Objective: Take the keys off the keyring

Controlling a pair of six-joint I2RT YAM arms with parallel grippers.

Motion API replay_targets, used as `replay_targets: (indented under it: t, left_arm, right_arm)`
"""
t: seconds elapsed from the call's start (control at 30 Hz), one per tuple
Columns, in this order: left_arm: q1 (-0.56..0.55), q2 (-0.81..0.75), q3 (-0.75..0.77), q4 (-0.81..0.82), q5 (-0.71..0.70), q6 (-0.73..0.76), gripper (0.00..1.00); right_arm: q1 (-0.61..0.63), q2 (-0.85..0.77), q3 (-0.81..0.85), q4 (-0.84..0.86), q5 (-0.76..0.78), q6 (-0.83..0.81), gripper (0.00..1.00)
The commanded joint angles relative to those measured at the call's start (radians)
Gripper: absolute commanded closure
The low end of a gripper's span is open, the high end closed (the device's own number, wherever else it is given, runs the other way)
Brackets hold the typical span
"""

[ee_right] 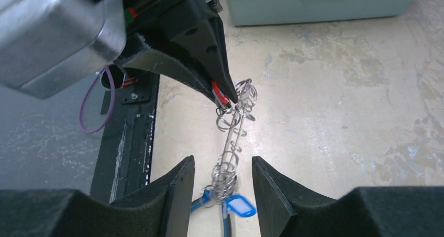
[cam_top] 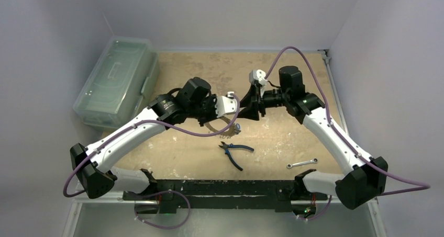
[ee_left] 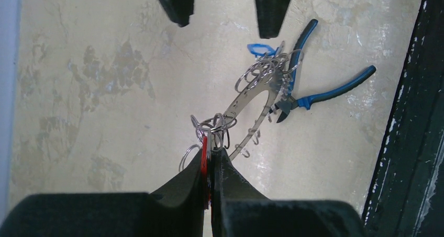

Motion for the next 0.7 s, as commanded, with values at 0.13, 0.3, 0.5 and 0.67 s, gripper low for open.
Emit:
replay_targets:
  t: [0.13, 0.3, 0.5, 0.67]
  left_arm:
    - [0.020, -0.006, 0.059, 0.059, 0.056, -0.141, 1.00]
    - [0.024, 0.000, 0.067, 0.066, 0.082, -0.150, 1.00]
    - [0.045, -0.030, 0.068, 0.051, 0.240, -0.048, 1.00]
    - [0.047, -0.078, 0.054, -0.011, 0.346, 0.234, 1.00]
  right_arm:
    - [0.002, -0.003, -0.043, 0.126, -0.020, 0.112, 0.54]
    - [0.020, 0.013, -0.066, 0.206, -0.035, 0.158, 0.55]
    - [0.031, 0.039, -0.026, 0.193, -0.094, 0.082, 0.56]
    - [0.023, 0.053, 0.084, 0.003, -0.110, -0.131, 0.55]
